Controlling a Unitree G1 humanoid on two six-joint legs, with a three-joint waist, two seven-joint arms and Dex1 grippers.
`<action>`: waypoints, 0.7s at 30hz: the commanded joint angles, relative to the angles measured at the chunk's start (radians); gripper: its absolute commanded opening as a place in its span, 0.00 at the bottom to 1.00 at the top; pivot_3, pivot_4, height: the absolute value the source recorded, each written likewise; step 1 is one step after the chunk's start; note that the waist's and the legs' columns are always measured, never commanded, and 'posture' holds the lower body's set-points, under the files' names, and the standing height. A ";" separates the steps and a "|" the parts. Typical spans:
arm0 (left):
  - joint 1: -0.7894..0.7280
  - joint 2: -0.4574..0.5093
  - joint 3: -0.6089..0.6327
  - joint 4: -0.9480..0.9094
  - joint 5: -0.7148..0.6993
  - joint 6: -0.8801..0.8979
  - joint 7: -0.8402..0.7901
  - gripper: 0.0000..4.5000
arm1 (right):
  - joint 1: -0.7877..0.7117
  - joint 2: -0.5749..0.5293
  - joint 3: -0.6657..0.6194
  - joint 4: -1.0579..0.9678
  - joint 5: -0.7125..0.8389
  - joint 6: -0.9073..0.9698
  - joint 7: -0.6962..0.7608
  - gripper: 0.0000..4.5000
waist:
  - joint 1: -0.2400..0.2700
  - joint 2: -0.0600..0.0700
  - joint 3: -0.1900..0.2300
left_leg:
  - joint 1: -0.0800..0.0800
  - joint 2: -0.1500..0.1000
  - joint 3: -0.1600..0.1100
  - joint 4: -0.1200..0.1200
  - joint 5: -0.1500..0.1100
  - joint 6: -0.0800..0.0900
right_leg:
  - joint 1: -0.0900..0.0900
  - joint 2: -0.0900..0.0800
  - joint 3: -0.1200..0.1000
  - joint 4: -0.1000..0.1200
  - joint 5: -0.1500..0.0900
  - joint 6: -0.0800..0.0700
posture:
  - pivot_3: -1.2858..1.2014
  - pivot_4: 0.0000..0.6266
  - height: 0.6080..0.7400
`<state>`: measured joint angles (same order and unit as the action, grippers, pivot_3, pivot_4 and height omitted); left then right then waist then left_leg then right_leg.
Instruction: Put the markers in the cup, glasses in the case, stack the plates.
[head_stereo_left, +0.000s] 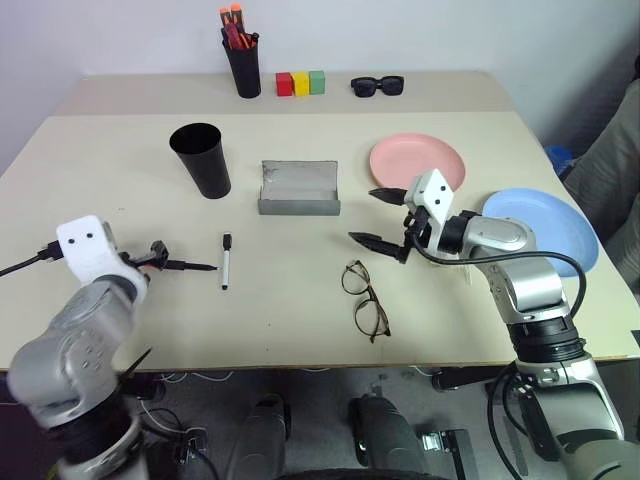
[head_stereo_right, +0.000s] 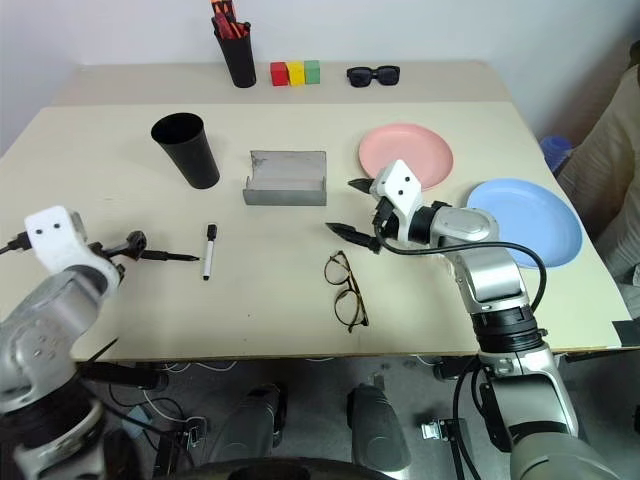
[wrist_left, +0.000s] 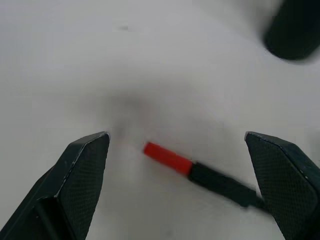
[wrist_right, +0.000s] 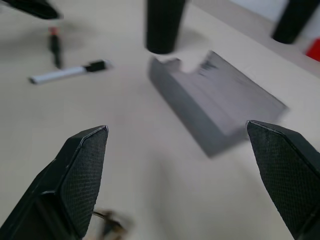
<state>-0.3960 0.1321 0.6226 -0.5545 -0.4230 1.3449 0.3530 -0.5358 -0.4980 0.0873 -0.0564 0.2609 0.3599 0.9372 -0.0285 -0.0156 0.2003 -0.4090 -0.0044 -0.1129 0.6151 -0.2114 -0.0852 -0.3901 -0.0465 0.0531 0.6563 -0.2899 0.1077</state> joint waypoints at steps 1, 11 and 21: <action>-0.083 -0.082 0.021 -0.037 0.101 0.104 0.116 0.99 | 0.017 0.010 0.029 -0.091 0.029 0.018 0.010 1.00 | -0.001 0.000 0.000 | 0.000 0.000 0.000 0.000 0.000 0.000 | 0.000 0.000 0.000 0.000 0.000 0.000 | 0.52 0.24 1.00; -0.230 -0.231 0.115 0.035 0.287 0.163 0.189 0.99 | 0.101 0.027 0.071 -0.148 0.042 0.000 0.011 1.00 | -0.011 -0.001 0.000 | 0.000 0.000 0.000 -0.001 0.000 -0.001 | -0.001 0.000 0.000 0.000 0.000 0.000 | 0.52 0.24 1.00; -0.306 -0.236 0.151 0.102 0.362 0.129 0.142 0.00 | 0.137 0.030 0.086 -0.181 0.041 0.002 -0.014 1.00 | -0.012 -0.001 0.000 | 0.000 0.000 0.000 -0.001 0.000 -0.001 | -0.001 0.000 0.000 0.000 0.000 0.000 | 0.52 0.24 1.00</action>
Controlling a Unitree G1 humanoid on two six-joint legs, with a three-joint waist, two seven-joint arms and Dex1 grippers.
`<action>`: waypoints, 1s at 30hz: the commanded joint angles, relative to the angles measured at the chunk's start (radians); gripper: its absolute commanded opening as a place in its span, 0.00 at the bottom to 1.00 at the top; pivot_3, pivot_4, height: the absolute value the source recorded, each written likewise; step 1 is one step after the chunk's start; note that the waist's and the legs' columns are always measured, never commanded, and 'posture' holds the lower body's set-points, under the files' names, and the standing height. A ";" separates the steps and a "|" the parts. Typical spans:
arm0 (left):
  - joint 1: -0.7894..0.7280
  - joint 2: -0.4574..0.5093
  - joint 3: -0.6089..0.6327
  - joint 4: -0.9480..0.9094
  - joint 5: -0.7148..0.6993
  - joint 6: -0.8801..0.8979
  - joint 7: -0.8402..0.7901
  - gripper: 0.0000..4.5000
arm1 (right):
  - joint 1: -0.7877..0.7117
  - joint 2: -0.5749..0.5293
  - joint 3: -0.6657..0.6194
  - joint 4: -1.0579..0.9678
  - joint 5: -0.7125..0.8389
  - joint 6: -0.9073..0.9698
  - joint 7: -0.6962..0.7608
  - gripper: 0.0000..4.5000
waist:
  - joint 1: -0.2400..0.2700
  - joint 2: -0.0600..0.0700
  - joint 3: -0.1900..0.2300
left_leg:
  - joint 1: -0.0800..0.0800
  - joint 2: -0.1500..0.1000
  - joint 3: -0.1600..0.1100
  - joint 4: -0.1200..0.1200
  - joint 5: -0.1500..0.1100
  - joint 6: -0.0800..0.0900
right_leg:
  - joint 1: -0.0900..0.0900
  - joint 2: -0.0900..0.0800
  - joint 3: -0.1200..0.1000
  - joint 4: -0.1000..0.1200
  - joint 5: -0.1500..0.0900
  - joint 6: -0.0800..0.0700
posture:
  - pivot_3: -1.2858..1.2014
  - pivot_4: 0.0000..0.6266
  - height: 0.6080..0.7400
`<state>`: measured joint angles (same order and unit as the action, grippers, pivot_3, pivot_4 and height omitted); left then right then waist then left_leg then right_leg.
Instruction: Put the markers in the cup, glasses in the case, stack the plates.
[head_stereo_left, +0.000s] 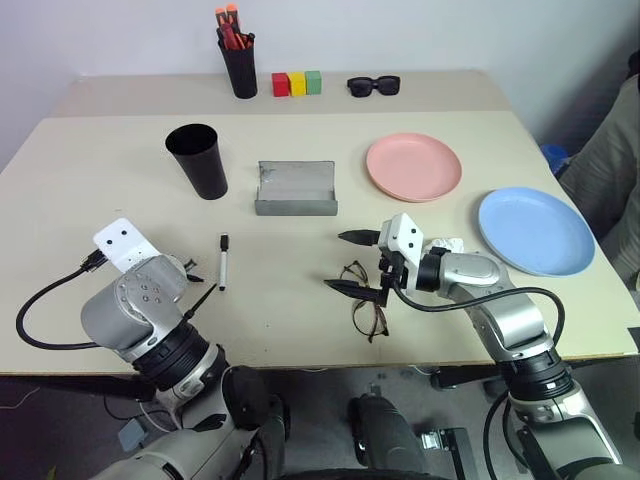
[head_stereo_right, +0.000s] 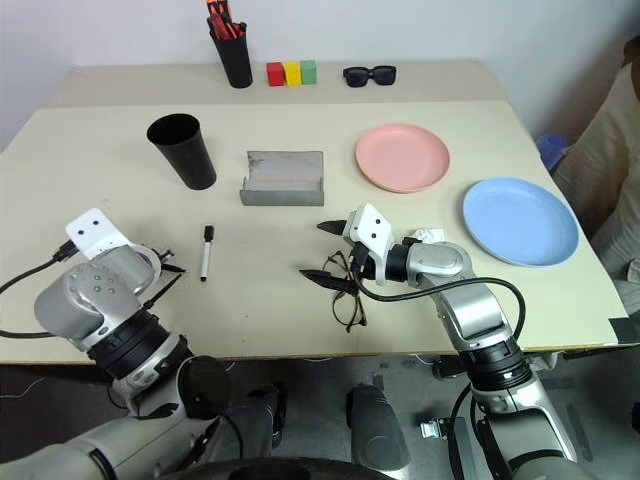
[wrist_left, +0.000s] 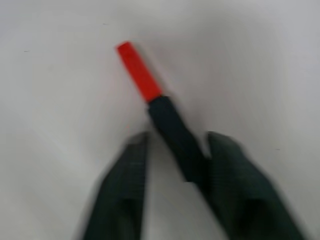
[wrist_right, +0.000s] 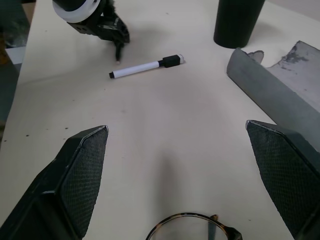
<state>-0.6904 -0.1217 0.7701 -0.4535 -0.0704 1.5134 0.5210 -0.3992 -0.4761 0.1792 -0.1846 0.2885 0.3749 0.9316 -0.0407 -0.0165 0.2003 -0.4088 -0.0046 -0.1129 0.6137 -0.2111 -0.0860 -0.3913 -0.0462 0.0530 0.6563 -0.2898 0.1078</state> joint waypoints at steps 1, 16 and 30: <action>-0.003 0.050 -0.031 -0.003 0.012 -0.114 -0.045 0.00 | 0.002 0.009 -0.005 -0.055 0.013 -0.013 -0.012 1.00 | 0.000 0.000 0.000 | 0.000 0.000 0.000 0.000 0.000 0.000 | 0.000 0.000 0.000 0.000 0.000 0.000 | 0.52 0.24 1.00; -0.199 0.469 -0.580 0.522 0.119 -1.023 -0.407 0.00 | -0.093 0.144 -0.044 0.022 0.034 -0.048 -0.125 1.00 | 0.023 -0.002 0.001 | 0.000 0.000 0.000 -0.001 0.000 -0.001 | -0.001 0.000 0.000 -0.001 0.000 0.000 | 0.52 0.24 1.00; -0.319 0.460 -0.597 1.046 0.100 -1.459 -0.416 0.30 | -0.052 0.139 -0.046 -0.041 0.041 -0.027 -0.162 1.00 | 0.023 -0.002 0.001 | -0.002 0.000 0.000 -0.001 0.001 -0.001 | -0.003 0.000 0.000 0.001 0.001 0.000 | 0.52 0.24 1.00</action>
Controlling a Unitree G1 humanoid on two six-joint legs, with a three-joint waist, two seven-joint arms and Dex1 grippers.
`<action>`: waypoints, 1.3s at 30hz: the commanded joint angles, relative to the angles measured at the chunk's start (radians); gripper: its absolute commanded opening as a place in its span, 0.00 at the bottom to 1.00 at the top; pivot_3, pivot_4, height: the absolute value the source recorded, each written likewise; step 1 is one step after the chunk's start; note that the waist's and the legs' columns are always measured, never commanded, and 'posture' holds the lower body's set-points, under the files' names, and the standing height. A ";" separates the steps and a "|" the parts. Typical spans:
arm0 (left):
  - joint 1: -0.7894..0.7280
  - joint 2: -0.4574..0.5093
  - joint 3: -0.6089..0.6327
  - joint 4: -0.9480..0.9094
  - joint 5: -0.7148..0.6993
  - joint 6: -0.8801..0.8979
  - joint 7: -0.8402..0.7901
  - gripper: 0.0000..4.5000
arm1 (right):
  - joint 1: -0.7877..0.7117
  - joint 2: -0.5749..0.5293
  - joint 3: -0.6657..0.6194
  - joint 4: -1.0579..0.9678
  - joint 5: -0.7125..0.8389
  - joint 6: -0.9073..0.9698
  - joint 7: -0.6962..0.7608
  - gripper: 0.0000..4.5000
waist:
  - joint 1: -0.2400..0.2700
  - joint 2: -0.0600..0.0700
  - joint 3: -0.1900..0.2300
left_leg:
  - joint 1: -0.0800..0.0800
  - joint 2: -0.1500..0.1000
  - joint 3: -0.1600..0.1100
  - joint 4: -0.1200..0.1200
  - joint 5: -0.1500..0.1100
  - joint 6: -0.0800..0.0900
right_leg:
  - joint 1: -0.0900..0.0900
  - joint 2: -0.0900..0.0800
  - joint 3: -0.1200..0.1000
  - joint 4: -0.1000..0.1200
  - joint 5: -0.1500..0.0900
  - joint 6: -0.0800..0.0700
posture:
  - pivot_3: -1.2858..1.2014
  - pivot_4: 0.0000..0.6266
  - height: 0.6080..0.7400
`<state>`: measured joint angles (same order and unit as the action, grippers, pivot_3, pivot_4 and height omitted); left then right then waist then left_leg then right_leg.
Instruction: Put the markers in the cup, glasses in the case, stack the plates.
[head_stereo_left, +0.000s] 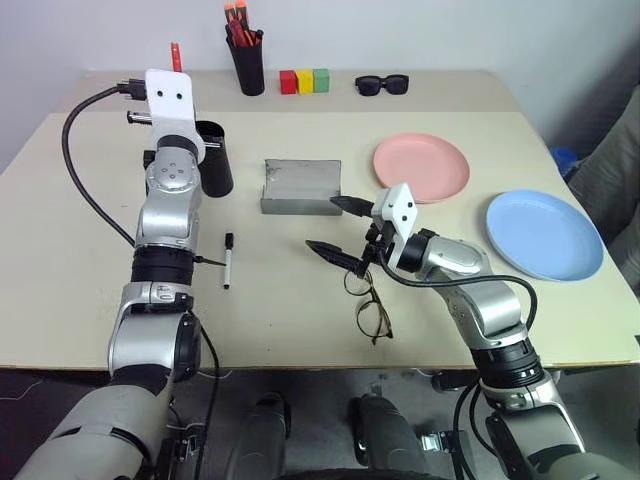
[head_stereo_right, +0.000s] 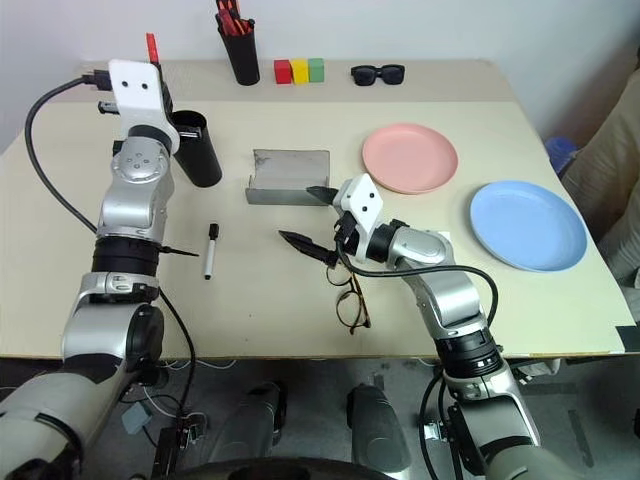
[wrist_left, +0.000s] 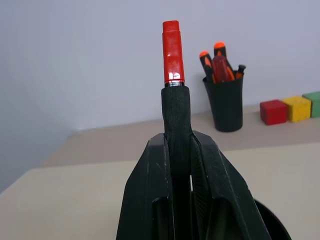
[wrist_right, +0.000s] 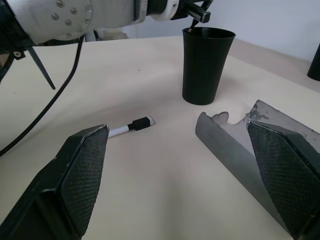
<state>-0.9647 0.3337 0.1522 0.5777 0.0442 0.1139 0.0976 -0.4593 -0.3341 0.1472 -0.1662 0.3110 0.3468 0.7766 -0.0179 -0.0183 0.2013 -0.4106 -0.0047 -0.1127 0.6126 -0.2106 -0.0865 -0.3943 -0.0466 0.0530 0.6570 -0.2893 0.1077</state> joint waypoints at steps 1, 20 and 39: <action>-0.049 0.003 0.020 0.022 -0.015 -0.070 0.011 0.40 | 0.011 -0.004 -0.013 -0.064 0.019 0.004 -0.008 1.00 | 0.000 0.000 0.000 | 0.000 0.000 0.000 0.000 0.000 0.000 | 0.000 0.000 0.000 0.000 0.000 0.000 | 0.52 0.24 1.00; 0.290 0.153 0.057 -0.849 -0.435 0.781 -0.216 0.99 | -0.009 -0.033 -0.020 -0.061 0.018 0.016 0.001 1.00 | -0.026 0.000 0.000 | 0.000 0.001 0.000 0.001 0.000 0.000 | -0.002 0.000 0.000 0.006 0.000 0.000 | 0.52 0.24 1.00; 0.344 -0.145 0.215 -0.847 -0.379 1.501 0.006 0.61 | -0.014 -0.301 -0.035 -0.027 0.012 -0.009 0.226 1.00 | -0.023 -0.001 0.000 | 0.003 0.000 -0.001 0.002 0.001 -0.001 | 0.001 0.000 0.000 0.007 0.000 0.000 | 0.52 0.24 1.00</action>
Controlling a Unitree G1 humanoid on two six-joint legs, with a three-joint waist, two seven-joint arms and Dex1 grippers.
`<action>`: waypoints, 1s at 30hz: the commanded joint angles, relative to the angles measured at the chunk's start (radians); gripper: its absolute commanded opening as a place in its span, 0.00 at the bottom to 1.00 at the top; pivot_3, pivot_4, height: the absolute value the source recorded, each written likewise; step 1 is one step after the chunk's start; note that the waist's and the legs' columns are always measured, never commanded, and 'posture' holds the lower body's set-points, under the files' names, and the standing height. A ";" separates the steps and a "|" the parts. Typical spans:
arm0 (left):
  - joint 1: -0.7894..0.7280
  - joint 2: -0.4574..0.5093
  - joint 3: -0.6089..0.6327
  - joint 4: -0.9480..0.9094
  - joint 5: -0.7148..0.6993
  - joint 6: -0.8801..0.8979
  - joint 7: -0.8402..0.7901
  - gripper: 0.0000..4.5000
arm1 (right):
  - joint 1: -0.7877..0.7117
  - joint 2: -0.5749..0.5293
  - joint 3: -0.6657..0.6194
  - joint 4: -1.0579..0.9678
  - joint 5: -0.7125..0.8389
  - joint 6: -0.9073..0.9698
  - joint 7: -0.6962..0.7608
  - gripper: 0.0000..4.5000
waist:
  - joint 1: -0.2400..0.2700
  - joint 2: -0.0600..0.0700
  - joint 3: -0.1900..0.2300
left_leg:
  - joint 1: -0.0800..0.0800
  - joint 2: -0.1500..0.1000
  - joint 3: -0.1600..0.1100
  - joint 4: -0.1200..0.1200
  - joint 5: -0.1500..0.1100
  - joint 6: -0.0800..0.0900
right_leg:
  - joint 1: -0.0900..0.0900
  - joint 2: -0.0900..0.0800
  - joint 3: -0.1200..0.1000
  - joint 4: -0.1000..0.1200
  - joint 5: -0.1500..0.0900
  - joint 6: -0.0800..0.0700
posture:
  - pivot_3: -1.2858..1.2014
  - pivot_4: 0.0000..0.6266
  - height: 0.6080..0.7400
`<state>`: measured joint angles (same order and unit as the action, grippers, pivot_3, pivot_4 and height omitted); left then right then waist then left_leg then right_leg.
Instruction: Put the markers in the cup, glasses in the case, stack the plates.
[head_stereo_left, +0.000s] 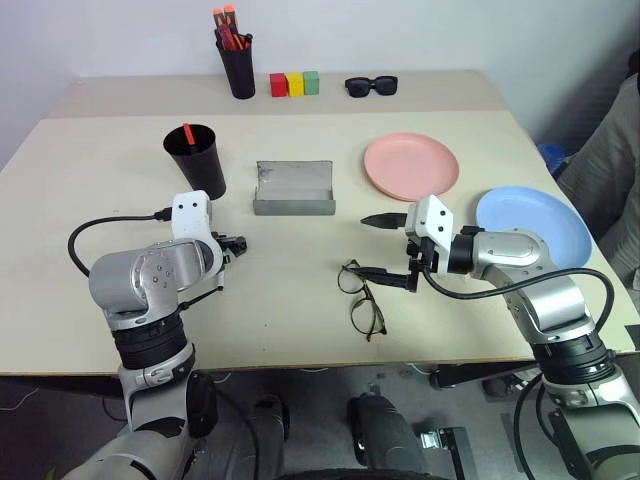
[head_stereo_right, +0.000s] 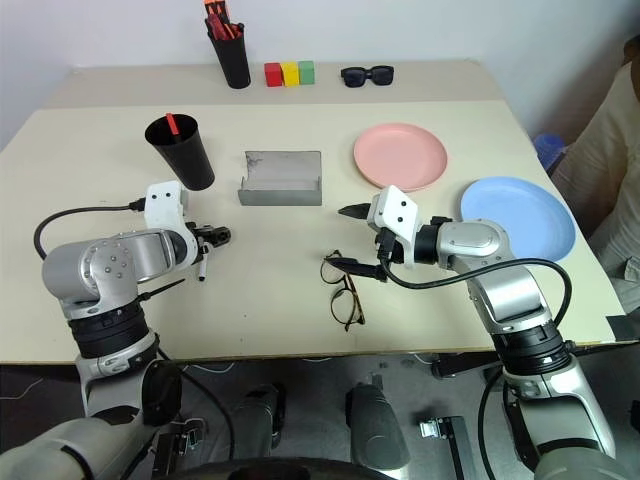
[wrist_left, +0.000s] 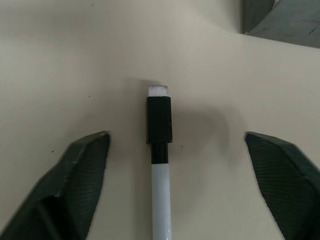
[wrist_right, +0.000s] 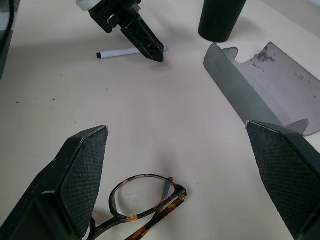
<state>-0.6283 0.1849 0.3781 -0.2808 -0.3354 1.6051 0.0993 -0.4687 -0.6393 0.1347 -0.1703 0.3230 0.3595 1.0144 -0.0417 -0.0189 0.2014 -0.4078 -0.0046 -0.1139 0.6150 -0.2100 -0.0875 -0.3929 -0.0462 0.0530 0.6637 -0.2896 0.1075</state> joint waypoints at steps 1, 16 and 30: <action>0.005 0.005 -0.014 0.010 0.007 0.009 0.008 0.48 | -0.002 0.007 -0.023 -0.024 -0.001 -0.023 -0.016 1.00 | 0.002 0.000 0.000 | 0.000 0.000 0.000 0.000 0.000 0.000 | 0.000 0.000 0.000 0.000 0.000 0.000 | 0.52 0.24 1.00; -0.052 0.062 -0.079 -0.080 0.053 -0.781 -0.162 0.01 | -0.026 0.057 -0.005 -0.009 -0.006 -0.043 -0.043 1.00 | 0.007 0.000 0.000 | -0.001 0.000 0.001 -0.001 0.000 -0.001 | 0.000 -0.001 0.000 -0.002 0.000 0.000 | 0.52 0.24 1.00; -0.449 0.159 -0.166 0.867 0.343 -1.643 0.048 0.01 | -0.074 0.175 0.028 -0.005 -0.014 -0.059 -0.093 1.00 | 0.005 0.000 0.000 | -0.003 0.000 0.001 -0.001 0.000 0.000 | -0.003 -0.001 0.000 -0.003 0.000 0.000 | 0.52 0.24 1.00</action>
<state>-1.0320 0.3248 0.2127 0.5640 -0.0085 0.0314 0.1387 -0.5424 -0.4702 0.1792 -0.1342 0.3063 0.3161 0.9331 -0.0370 -0.0189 0.2013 -0.4113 -0.0050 -0.1132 0.6139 -0.2100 -0.0872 -0.3960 -0.0468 0.0529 0.6610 -0.2896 0.1079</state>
